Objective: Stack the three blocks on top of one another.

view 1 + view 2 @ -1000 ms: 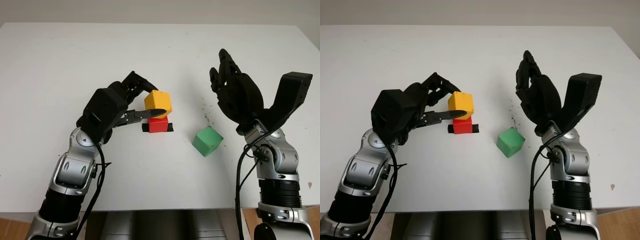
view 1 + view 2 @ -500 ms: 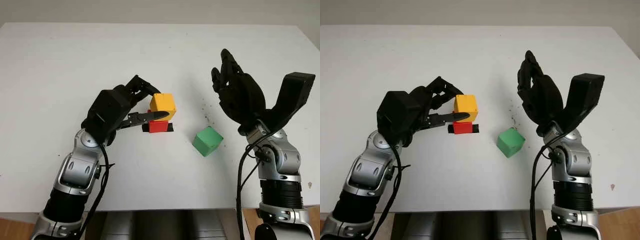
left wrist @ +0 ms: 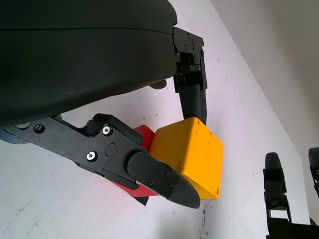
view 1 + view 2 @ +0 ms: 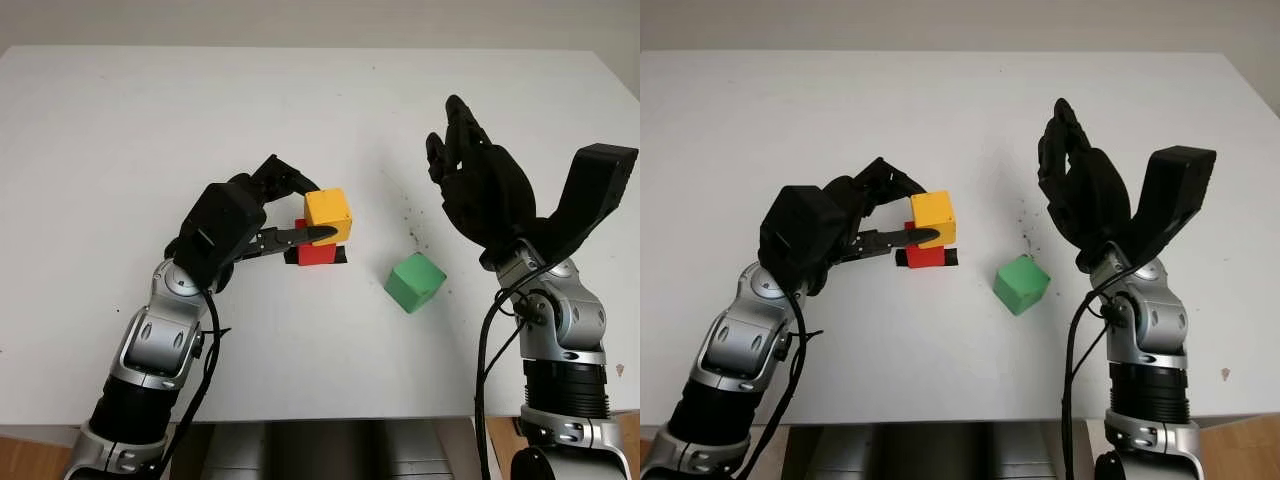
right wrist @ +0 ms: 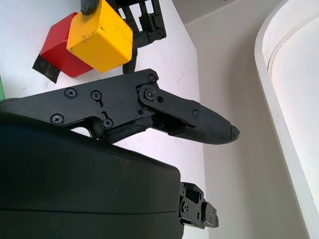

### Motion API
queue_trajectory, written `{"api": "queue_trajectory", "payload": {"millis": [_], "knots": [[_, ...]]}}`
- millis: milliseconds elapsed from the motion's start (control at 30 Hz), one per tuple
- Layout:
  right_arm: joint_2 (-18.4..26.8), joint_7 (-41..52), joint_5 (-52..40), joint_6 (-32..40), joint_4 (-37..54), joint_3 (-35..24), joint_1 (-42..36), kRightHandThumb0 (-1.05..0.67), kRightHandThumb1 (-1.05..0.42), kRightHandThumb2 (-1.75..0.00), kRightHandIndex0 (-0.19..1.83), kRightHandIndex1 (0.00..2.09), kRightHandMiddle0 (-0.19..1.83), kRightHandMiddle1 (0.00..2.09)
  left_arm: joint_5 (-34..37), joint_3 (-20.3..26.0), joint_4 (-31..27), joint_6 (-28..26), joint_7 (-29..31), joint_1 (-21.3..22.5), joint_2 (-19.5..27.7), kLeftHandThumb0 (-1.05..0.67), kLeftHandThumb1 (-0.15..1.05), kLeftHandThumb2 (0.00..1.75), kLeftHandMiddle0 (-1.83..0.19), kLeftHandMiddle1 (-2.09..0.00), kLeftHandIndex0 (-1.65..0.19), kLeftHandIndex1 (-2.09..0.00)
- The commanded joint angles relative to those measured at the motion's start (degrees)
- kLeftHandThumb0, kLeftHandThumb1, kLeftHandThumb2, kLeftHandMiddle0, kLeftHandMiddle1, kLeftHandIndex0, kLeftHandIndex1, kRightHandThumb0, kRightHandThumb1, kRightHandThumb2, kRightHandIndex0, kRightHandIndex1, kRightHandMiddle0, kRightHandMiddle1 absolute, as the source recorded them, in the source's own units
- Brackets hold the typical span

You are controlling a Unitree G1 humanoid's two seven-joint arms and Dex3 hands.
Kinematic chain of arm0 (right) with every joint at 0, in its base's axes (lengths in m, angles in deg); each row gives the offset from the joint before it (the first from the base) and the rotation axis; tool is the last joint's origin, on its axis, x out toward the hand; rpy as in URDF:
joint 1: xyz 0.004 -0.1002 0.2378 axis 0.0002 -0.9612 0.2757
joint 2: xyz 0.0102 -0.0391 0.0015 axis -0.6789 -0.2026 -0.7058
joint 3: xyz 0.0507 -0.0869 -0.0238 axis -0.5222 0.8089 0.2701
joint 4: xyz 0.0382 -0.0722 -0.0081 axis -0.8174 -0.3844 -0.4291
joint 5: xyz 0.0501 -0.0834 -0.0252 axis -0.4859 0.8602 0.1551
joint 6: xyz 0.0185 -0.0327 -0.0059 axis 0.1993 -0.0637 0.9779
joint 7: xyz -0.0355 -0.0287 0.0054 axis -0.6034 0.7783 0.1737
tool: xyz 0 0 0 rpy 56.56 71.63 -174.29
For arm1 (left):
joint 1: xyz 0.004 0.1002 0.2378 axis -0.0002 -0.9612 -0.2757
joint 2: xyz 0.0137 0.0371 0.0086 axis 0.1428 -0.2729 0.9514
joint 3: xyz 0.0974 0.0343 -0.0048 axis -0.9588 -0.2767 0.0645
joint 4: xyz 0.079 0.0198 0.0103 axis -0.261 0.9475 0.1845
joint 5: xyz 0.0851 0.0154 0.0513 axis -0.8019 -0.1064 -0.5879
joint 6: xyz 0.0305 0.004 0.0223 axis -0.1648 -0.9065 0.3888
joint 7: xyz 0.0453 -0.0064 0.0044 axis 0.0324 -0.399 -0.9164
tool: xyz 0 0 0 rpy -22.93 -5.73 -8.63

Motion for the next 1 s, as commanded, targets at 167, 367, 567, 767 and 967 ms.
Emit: {"api": "queue_trajectory", "payload": {"millis": [167,367,567,767,967], "knots": [[0.6,0.1,0.1,0.3,0.6,0.1,0.2,-0.63,-1.05,-0.74,-0.19,0.00,-0.19,0.00,-0.3,0.7,-1.6,1.0,-0.3,-0.3,0.4,-0.45,1.02,0.05,0.08,-0.63,-0.19,-2.00],[0.6,0.4,0.2,-0.1,0.0,0.2,0.3,-0.63,-1.05,-0.74,-0.19,0.00,-0.19,0.00,0.0,0.8,-2.1,0.5,0.0,-0.2,0.4,-0.44,1.02,0.05,0.06,-0.59,-0.18,-1.96],[0.6,0.1,0.6,0.1,0.2,0.5,0.5,-0.63,-1.05,-0.75,-0.19,0.00,-0.19,0.00,0.3,0.9,-2.5,0.1,0.6,-0.2,0.7,-0.44,1.01,0.05,0.03,-0.52,-0.18,-1.95],[0.6,0.1,0.6,0.2,0.1,0.4,0.6,-0.64,-1.05,-0.73,-0.19,0.00,-0.19,0.00,0.6,1.0,-2.3,0.2,0.8,-0.3,0.6,-0.44,1.01,0.05,0.00,-0.49,-0.19,-1.96],[0.7,0.6,0.5,0.0,0.0,0.2,0.5,-0.64,-1.05,-0.74,-0.19,0.00,-0.19,0.00,0.7,1.0,-2.1,0.9,1.0,-0.5,0.6,-0.45,1.00,0.05,0.00,-0.48,-0.21,-1.94]]}}
